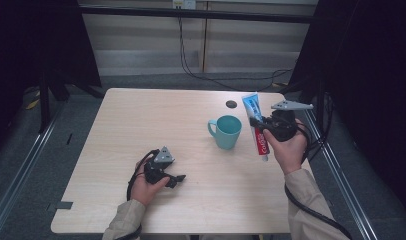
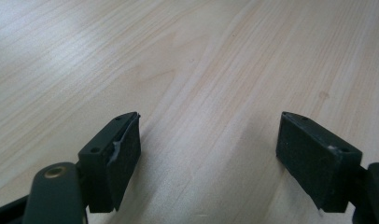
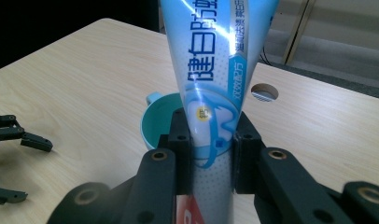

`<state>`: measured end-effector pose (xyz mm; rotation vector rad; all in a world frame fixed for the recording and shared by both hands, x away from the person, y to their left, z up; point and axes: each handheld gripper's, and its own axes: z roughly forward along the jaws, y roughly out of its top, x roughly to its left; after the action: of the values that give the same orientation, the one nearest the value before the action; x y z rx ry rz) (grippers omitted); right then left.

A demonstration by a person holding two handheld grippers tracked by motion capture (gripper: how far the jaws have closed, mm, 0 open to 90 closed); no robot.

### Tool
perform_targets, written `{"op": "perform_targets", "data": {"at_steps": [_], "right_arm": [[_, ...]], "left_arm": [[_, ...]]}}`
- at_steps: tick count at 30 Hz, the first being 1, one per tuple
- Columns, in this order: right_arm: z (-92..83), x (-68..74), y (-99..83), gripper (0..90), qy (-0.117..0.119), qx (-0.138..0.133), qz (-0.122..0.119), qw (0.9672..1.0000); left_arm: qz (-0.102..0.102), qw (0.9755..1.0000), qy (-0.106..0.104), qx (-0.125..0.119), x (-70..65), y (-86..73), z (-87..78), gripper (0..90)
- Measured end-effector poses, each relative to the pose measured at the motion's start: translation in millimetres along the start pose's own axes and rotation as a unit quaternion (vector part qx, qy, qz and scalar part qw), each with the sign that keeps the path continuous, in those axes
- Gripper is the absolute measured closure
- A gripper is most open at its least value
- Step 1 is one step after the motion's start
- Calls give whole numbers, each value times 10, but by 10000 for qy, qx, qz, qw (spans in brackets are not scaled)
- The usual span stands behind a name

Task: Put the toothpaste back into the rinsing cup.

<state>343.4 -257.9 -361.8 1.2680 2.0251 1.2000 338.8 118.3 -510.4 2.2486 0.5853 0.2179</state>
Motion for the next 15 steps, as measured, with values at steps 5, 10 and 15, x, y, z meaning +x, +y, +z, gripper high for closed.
{"op": "perform_targets", "data": {"at_steps": [5, 10, 15], "right_arm": [[11, 5, 46, 746, 13, -84, 10, 10000], [21, 26, 110, 746, 36, -140, -21, 9999], [30, 31, 159, 746, 51, -176, -22, 9998]], "left_arm": [[-3, 10000, 2, 4, 0, 0, -1, 217], [-2, 10000, 3, 9, 0, 1, -2, 216], [3, 10000, 3, 13, 0, 1, -2, 217]]}}
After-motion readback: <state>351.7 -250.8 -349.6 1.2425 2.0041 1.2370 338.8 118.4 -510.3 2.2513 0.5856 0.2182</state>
